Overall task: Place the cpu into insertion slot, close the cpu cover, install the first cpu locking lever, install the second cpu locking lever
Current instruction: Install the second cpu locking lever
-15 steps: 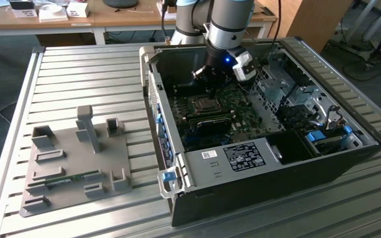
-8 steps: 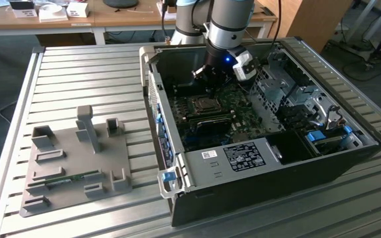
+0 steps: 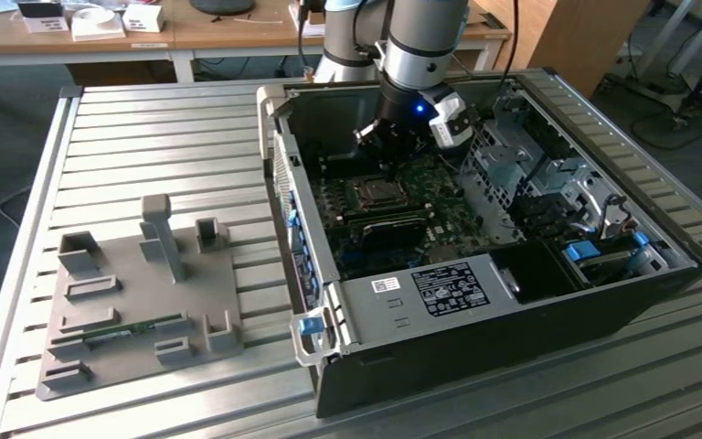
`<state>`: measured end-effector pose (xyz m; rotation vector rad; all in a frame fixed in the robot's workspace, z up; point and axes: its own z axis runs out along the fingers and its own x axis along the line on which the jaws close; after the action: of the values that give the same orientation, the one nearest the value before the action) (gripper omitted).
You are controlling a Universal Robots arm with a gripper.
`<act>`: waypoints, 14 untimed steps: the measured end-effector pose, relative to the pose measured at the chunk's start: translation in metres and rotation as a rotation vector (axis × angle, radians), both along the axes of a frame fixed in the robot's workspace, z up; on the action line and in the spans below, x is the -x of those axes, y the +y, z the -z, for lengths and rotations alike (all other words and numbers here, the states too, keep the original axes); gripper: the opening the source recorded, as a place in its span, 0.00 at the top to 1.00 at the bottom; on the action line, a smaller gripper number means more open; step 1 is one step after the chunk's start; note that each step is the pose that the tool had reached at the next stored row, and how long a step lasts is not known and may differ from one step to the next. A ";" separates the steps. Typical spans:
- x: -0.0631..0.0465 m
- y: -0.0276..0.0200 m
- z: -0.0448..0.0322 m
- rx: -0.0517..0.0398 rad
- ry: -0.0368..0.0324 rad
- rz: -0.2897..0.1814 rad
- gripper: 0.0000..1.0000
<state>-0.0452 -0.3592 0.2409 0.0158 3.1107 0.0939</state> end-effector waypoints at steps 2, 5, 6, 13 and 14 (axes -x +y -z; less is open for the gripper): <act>0.000 0.0000 -0.0006 0.0005 0.0003 0.000 0.89; 0.000 0.0000 -0.0023 0.0002 0.0001 0.000 0.89; 0.000 0.0000 -0.0023 0.0000 0.0000 0.000 0.89; 0.000 -0.0037 -0.0025 0.0000 0.0000 0.000 0.89; 0.000 -0.0046 -0.0025 0.0000 0.0000 0.000 0.89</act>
<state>-0.0452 -0.3639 0.2434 0.0158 3.1107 0.0939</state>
